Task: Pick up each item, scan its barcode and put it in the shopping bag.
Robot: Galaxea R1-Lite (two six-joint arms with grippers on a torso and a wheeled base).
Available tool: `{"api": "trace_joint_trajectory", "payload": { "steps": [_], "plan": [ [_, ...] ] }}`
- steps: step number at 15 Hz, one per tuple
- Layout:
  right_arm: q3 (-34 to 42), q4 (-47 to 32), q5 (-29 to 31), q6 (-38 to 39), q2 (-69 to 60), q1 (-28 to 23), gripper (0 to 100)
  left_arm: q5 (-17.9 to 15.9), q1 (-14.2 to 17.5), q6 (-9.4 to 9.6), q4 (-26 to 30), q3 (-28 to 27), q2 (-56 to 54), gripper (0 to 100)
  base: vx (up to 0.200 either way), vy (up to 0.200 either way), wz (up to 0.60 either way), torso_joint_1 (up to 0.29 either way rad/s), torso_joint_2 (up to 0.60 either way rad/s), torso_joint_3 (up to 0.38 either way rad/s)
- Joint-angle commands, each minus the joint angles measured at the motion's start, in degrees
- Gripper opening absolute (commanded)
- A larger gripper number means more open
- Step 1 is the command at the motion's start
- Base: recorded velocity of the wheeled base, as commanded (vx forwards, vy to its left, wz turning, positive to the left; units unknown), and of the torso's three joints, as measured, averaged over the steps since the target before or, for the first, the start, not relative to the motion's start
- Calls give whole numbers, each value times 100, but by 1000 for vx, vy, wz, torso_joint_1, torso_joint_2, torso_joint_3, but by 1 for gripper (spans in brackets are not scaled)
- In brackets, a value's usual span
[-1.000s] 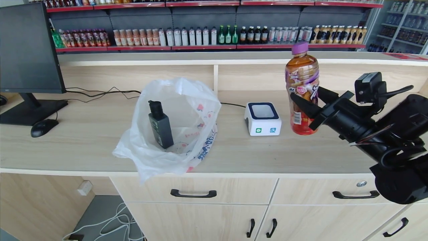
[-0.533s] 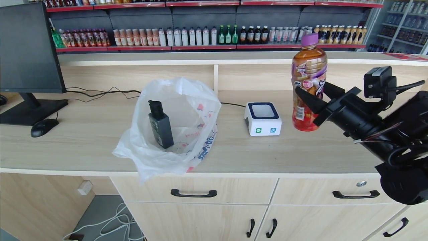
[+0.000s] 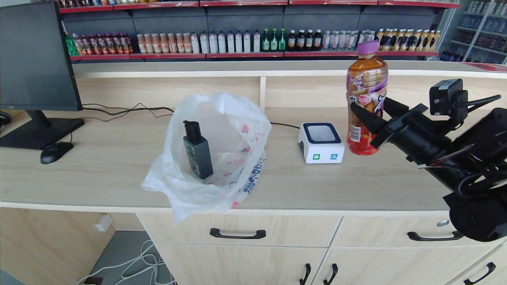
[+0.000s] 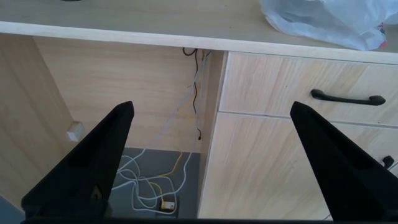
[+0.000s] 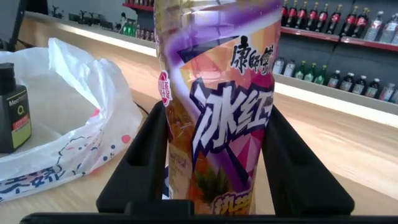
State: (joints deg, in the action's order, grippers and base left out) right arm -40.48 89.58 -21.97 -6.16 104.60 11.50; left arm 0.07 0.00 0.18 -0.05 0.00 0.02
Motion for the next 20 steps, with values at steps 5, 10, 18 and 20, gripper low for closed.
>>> {"api": "trace_joint_trajectory", "payload": {
  "steps": [5, 10, 18, 20],
  "plan": [
    [-3, 42, -18, -8, 8, 90, 0, 1, 0, -1, -4, 0, 6, 100, 0, 200, 0, 3, 5, -2],
    [-56, 42, -18, 0, 70, 90, 0, 1, 0, -1, -4, 0, 6, 100, 0, 200, 0, 2, 1, 3],
    [-460, 42, -9, 97, 325, 643, 0, 1, 0, -1, -4, 0, 6, 100, 0, 50, 0, 1, 1, 0],
    [-689, 42, -18, 150, 500, 652, 0, 1, 0, -1, -4, 0, 6, 100, 0, 0, 0, 0, 0, 0]
  ]
}}
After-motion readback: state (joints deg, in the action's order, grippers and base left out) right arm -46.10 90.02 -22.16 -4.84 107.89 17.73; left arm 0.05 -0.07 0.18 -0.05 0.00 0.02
